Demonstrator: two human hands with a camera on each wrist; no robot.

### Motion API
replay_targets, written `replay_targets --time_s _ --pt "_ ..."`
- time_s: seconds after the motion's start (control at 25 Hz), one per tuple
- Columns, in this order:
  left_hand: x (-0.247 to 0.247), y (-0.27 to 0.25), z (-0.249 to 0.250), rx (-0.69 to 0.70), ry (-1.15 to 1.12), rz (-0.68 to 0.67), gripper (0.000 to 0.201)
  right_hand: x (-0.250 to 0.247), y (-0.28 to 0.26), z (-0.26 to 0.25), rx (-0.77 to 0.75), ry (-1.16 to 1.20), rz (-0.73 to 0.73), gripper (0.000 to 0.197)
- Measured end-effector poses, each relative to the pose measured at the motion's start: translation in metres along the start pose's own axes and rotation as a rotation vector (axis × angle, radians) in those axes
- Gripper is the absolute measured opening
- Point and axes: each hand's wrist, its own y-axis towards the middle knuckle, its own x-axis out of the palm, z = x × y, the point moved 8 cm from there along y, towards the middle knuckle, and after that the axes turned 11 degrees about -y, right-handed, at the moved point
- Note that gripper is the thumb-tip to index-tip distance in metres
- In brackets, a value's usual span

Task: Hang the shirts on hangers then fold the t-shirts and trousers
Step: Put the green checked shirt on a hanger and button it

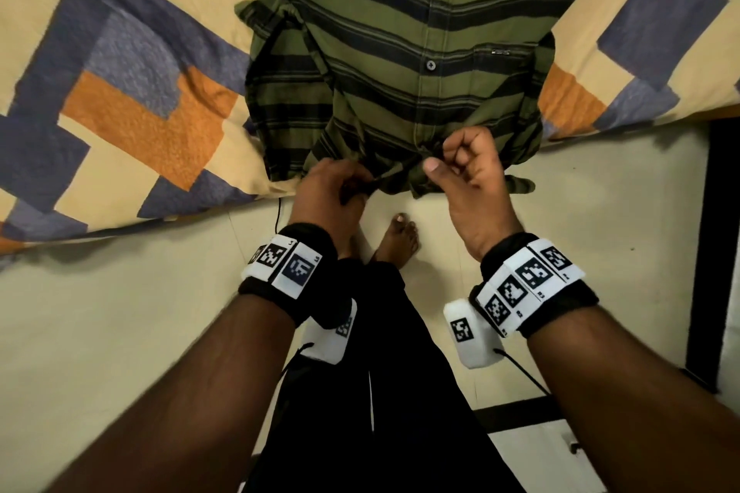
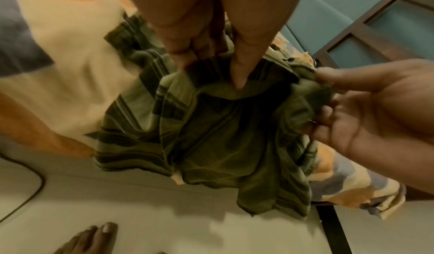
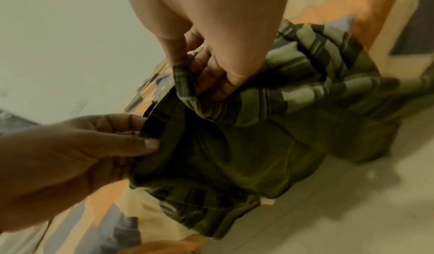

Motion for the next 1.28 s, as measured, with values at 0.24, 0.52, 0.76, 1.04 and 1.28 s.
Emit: replay_targets --time_s 0.24,0.52,0.76,1.04,1.28 --pt "-0.046 0.0 -0.005 -0.042 0.043 0.251 0.02 -0.006 -0.004 0.011 -0.2 -0.652 -0.265 0.047" --pt "-0.043 -0.023 0.001 -0.017 -0.218 0.276 0.01 0.025 -0.002 0.028 0.011 -0.64 -0.034 0.031" --pt "-0.054 -0.036 -0.006 -0.081 -0.386 0.196 0.028 0.023 0.012 0.01 -0.044 -0.476 0.187 0.008" --pt "-0.065 -0.009 -0.019 -0.129 -0.208 0.279 0.018 -0.033 -0.018 -0.006 -0.184 -0.614 0.038 0.043" --pt "-0.053 -0.02 0.001 -0.049 -0.337 0.159 0.018 -0.09 -0.02 -0.017 -0.397 -0.794 0.194 0.012"
